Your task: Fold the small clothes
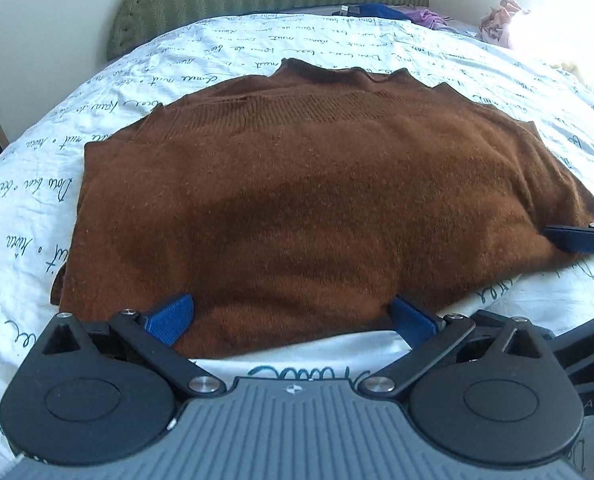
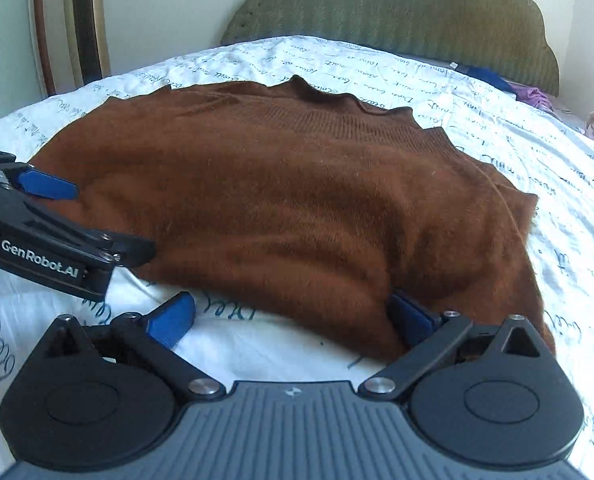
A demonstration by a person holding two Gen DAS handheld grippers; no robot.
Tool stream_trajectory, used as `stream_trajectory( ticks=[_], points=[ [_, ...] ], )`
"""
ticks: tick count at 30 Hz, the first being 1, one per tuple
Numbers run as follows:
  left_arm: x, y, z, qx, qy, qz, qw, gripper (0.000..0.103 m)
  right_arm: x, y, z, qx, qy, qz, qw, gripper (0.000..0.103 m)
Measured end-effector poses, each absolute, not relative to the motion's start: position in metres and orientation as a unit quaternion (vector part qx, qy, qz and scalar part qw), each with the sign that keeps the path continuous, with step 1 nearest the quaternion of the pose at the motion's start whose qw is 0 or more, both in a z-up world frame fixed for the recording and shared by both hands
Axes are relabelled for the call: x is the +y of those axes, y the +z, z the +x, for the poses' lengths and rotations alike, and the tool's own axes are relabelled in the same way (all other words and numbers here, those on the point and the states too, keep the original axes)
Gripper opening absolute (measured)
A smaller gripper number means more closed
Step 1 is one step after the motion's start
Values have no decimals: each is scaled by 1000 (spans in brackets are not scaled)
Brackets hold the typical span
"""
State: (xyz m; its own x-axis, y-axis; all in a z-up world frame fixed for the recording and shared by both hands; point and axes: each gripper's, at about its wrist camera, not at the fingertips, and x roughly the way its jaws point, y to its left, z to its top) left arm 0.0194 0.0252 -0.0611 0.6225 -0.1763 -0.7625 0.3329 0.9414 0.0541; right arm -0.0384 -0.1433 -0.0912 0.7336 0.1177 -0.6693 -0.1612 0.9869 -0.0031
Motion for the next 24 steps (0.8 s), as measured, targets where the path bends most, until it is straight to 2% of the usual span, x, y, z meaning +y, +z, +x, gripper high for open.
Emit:
stream_trajectory(
  ticks=[2, 5, 7, 13, 15, 17, 18, 19, 24],
  points=[
    [33, -48, 15, 412, -148, 76, 896, 103, -152, -81, -40, 365, 72, -23, 928, 103],
    [55, -23, 14, 384, -162, 5, 909, 103, -162, -59, -44, 325, 44, 18, 944, 103],
    [56, -16, 31, 371, -158, -4, 915, 103, -168, -55, -33, 300, 22, 41, 953, 103],
    [44, -13, 93, 325, -127, -39, 936, 103, -162, -46, 37, 269, -27, 48, 962, 103],
    [33, -24, 112, 336, -125, -32, 933, 103, -166, -50, 61, 266, -17, 70, 961, 103],
    [32, -46, 129, 380, -99, -27, 919, 103, -163, -69, 78, 294, -42, 48, 954, 103],
    [33, -58, 129, 377, -96, -11, 921, 103, -162, -87, 86, 330, -52, 32, 942, 103],
    [30, -61, 121, 352, -98, 13, 931, 103, -166, -92, 86, 328, -47, 41, 942, 103],
    [38, -46, 111, 376, -99, 9, 921, 103, -172, -83, 79, 332, -30, 22, 943, 103]
  ],
)
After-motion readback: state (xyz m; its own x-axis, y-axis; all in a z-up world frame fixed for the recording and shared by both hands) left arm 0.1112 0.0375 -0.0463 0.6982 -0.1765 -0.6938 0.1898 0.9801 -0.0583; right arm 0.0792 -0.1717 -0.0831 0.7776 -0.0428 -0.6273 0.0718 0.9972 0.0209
